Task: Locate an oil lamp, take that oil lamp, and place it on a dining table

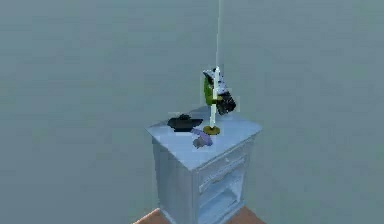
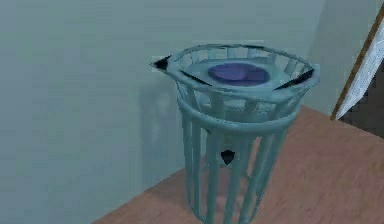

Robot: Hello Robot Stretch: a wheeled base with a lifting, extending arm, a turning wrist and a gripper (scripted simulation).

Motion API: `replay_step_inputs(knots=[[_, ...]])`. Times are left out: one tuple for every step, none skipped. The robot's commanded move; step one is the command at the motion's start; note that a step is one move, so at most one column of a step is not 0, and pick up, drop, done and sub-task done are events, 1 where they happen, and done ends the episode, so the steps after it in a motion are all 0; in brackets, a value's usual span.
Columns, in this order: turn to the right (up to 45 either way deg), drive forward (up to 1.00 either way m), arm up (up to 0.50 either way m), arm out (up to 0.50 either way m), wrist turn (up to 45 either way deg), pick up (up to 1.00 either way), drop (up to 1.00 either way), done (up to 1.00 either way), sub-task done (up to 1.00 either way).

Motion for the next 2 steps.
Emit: replay_step_inputs(knots=[[-45.0,0.0,0.0,0.0,0.0,0.0,0.0,0.0,0.0],[-39.0,0.0,0.0,0.0,0.0,0.0,0.0,0.0,0.0]])
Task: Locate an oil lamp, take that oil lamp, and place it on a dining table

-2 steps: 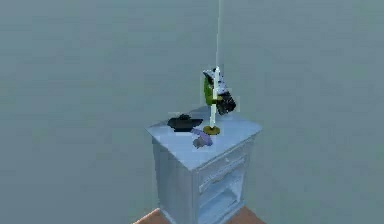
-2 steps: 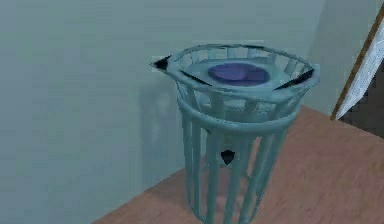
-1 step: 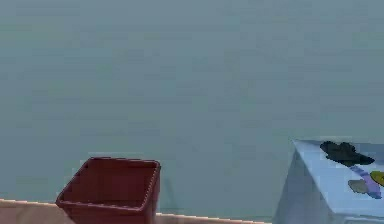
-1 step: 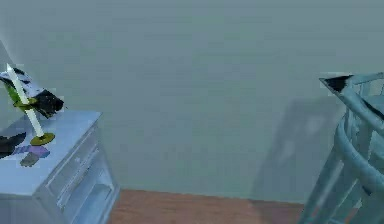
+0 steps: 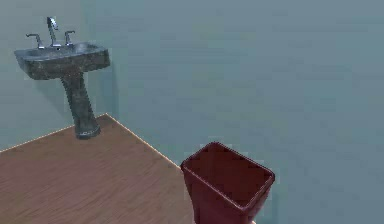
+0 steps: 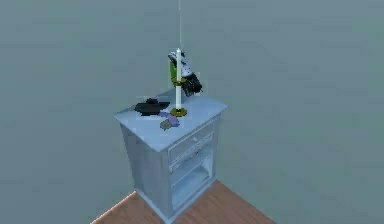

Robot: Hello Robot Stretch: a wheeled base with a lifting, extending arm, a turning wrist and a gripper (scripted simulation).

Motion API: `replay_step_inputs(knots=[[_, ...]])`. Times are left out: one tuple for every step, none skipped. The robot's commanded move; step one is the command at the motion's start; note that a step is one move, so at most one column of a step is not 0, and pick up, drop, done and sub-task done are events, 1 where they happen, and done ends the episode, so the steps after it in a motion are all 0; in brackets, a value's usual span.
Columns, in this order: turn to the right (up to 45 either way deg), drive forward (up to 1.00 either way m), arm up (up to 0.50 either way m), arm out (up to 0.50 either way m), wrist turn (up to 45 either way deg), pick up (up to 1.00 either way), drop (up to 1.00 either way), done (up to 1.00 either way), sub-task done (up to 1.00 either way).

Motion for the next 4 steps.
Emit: replay_step_inputs(knots=[[-3.0,0.0,0.0,0.0,0.0,0.0,0.0,0.0,0.0],[45.0,0.0,0.0,0.0,0.0,0.0,0.0,0.0,0.0],[42.0,0.0,0.0,0.0,0.0,0.0,0.0,0.0,0.0],[0.0,0.35,0.0,0.0,0.0,0.0,0.0,0.0,0.0]])
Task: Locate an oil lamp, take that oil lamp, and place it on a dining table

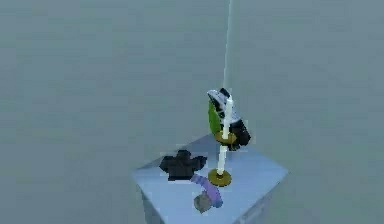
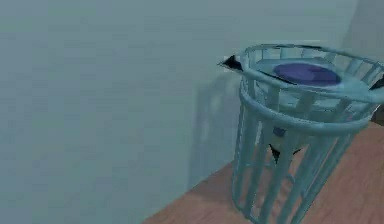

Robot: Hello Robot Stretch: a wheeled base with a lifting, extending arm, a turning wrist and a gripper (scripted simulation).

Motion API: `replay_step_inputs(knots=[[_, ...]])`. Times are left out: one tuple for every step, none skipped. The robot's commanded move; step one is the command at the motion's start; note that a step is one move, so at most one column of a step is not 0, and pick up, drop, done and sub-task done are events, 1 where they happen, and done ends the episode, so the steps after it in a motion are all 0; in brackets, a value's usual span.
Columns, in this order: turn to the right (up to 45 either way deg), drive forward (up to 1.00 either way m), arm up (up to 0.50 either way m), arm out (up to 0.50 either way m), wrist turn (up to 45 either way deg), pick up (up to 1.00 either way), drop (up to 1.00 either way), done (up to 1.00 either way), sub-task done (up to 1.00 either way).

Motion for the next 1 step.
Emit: replay_step_inputs(knots=[[-45.0,0.0,0.0,0.0,0.0,0.0,0.0,0.0,0.0]])
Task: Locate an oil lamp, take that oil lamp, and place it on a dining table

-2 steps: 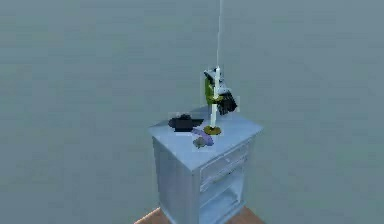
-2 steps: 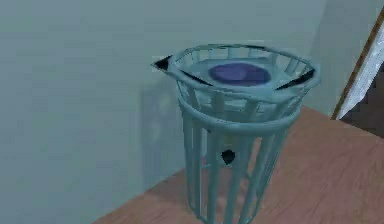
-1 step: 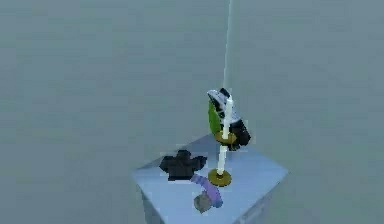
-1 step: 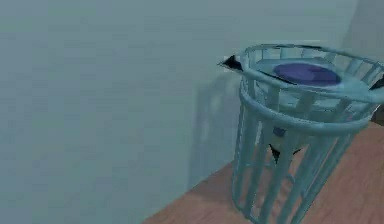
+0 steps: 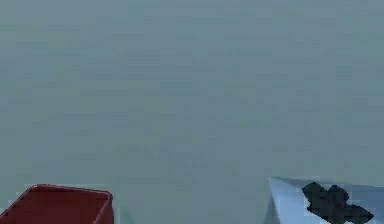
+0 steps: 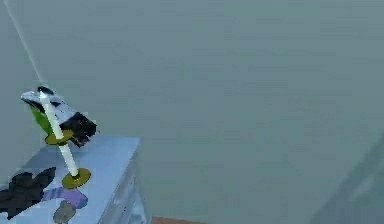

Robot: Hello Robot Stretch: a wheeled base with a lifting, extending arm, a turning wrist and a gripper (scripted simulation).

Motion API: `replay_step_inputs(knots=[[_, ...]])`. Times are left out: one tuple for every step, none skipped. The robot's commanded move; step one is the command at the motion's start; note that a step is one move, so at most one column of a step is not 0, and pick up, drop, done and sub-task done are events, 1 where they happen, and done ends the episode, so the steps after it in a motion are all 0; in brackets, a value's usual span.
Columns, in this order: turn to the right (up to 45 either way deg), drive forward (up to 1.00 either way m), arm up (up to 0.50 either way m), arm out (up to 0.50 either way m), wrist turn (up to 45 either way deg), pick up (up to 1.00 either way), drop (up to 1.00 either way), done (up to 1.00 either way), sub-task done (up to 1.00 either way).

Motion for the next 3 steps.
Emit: replay_step_inputs(knots=[[-33.0,0.0,0.0,0.0,0.0,0.0,0.0,0.0,0.0],[0.0,0.0,0.5,0.0,0.0,0.0,0.0,0.0,0.0],[0.0,0.0,0.38,0.0,0.0,0.0,0.0,0.0,0.0]])
